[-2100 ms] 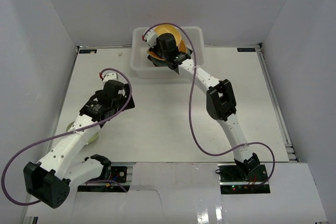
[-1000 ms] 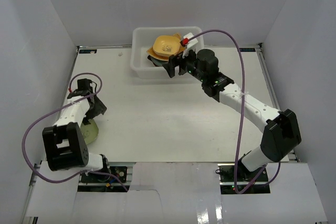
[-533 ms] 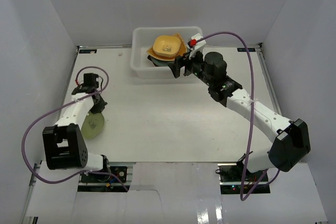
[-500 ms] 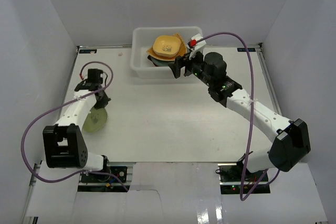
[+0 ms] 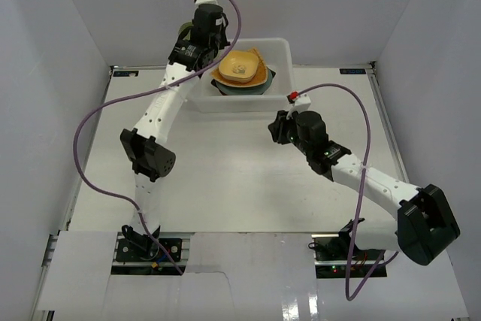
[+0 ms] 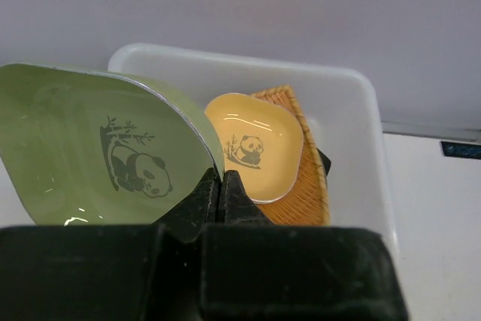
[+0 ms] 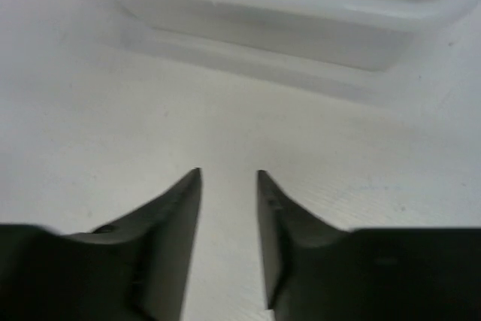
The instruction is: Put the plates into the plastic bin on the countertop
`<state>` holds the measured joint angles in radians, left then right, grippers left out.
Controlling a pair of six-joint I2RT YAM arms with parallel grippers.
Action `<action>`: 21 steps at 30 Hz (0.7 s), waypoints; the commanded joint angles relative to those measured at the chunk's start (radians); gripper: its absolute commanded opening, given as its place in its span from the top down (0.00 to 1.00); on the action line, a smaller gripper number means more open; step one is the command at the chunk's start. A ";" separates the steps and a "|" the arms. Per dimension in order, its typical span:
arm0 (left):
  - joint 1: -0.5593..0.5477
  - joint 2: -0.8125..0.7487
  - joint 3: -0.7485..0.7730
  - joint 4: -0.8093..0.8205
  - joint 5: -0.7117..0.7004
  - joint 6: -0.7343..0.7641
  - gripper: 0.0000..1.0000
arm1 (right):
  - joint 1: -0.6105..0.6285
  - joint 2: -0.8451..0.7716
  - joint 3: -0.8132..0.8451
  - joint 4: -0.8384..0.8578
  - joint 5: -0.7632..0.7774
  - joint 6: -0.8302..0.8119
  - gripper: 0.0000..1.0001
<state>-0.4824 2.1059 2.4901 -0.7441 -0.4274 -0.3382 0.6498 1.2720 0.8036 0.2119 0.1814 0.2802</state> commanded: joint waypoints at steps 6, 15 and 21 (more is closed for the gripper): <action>-0.012 0.202 0.045 0.386 0.139 0.108 1.00 | 0.025 -0.195 -0.171 0.011 -0.016 0.119 0.79; -0.039 0.336 0.046 0.526 0.237 0.165 1.00 | 0.076 -0.189 -0.218 0.006 -0.051 0.119 0.78; -0.042 0.379 0.041 0.512 0.242 0.183 1.00 | 0.085 -0.181 -0.221 0.012 -0.048 0.113 0.77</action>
<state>-0.5270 2.4901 2.4947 -0.2668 -0.2085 -0.1787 0.7284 1.0931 0.5850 0.1844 0.1310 0.3893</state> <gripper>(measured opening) 0.022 0.231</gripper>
